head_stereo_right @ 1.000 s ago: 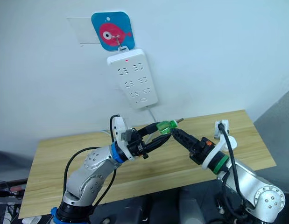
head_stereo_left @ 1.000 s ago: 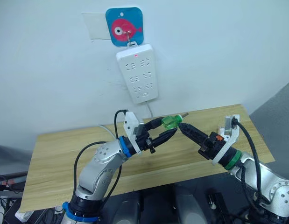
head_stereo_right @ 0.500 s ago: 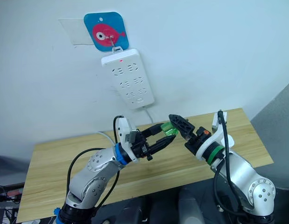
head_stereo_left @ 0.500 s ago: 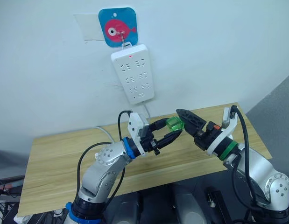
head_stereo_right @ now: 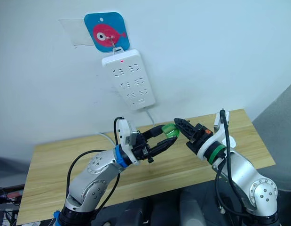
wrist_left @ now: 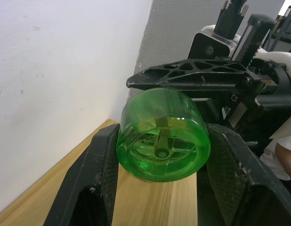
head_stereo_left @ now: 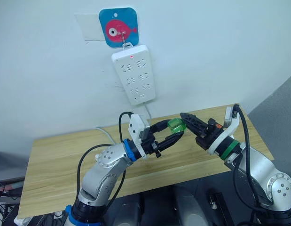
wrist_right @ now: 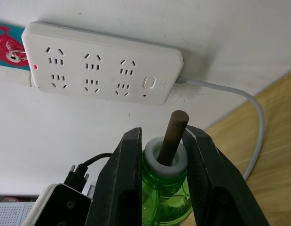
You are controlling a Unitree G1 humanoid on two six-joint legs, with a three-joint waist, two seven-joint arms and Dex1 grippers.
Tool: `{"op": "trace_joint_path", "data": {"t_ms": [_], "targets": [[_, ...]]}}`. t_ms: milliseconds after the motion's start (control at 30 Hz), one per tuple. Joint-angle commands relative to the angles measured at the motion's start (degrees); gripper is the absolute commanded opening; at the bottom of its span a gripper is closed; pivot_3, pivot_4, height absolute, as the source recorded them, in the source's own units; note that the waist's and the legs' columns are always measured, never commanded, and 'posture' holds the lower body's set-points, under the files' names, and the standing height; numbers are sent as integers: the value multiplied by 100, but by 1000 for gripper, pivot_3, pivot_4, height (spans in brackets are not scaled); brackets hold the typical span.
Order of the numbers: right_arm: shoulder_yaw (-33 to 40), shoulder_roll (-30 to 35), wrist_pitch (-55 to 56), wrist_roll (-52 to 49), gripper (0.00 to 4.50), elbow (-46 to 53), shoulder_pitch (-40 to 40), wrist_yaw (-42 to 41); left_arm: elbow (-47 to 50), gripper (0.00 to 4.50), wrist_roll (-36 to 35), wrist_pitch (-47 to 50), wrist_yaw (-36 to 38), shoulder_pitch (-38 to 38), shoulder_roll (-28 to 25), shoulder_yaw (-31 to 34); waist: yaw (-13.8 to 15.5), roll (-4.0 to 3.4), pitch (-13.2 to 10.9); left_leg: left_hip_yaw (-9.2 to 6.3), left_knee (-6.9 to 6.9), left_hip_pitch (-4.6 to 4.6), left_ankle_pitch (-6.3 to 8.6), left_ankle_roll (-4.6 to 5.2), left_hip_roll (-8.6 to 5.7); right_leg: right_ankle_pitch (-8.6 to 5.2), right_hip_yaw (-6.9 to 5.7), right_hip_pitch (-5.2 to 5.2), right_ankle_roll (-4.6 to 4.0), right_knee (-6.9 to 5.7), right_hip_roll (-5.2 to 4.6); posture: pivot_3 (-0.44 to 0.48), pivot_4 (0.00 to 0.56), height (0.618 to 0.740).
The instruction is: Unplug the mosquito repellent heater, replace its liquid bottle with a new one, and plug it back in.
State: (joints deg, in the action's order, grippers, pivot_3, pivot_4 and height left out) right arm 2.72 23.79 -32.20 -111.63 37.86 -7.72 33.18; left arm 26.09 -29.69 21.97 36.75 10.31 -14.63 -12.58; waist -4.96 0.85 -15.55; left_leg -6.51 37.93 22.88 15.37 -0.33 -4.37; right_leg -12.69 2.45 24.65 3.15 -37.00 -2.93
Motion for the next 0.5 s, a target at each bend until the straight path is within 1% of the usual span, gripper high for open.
{"op": "trace_joint_path", "data": {"t_ms": [33, 167, 200, 267, 300, 367, 400, 433, 500], "targets": [[-134, 34, 3, -137, 847, 250, -44, -179, 177, 2264, -2, -48, 3, 37, 65, -92, 1, 0, 0, 0, 0, 0, 0, 0, 0, 0, 0, 0, 0, 0, 0, -149, 279, 740], [-65, 116, 54, -137, 847, 186, -96, -216, 123, 2264, 102, -108, 17, 43, 52, -103, 2, 0, 0, 1, 0, 1, 0, 0, -1, 0, 0, 0, 0, 1, 0, -147, 278, 740], [-21, 145, 57, -137, 847, 156, -107, -235, 106, 2982, 126, -114, 32, 35, 28, -99, 1, 0, 0, 0, 0, 1, 0, 0, -1, 0, 0, 0, 0, 1, 0, -147, 278, 740], [82, 232, 41, -137, 847, 60, -130, -287, 72, 3521, 152, -124, 72, 14, -44, -44, 2, 0, 0, 0, 0, 1, 0, 0, -1, 0, 0, 0, 0, 1, 0, -147, 279, 740], [146, 320, 15, -137, 847, 5, -115, -325, 78, 3884, 172, -125, 101, 3, -114, -6, 2, 0, 0, 1, 1, 1, 0, 0, -1, 0, 1, 0, 0, 1, 0, -147, 279, 740], [272, 523, -15, -137, 847, -128, -62, -367, 108, 4452, 210, -89, 131, 3, -271, 66, 4, 1, 0, 0, 0, 0, 0, 0, -1, 0, 0, 0, 0, 0, 0, -143, 280, 740], [321, 637, -38, -85, 847, -188, -56, -427, 124, 4500, 216, -64, 148, 14, -349, 85, 7, 1, -1, 0, 0, 1, 0, 0, -1, 0, 0, 0, 0, 0, 0, -140, 283, 740], [371, 807, -118, 181, 847, -285, -32, -569, 172, 4500, 238, -31, 197, 14, -511, 130, 8, 1, -1, 1, 0, 1, 0, 0, -1, 0, 0, 0, 0, 1, 0, -136, 286, 740], [339, 1123, -278, 1051, 847, -431, 19, -812, 296, 4500, 217, 83, 307, -12, -830, 238, 5, 1, -2, 2, -1, 0, 0, 0, -1, 0, 1, 0, 0, 1, 0, -136, 286, 740]]}}
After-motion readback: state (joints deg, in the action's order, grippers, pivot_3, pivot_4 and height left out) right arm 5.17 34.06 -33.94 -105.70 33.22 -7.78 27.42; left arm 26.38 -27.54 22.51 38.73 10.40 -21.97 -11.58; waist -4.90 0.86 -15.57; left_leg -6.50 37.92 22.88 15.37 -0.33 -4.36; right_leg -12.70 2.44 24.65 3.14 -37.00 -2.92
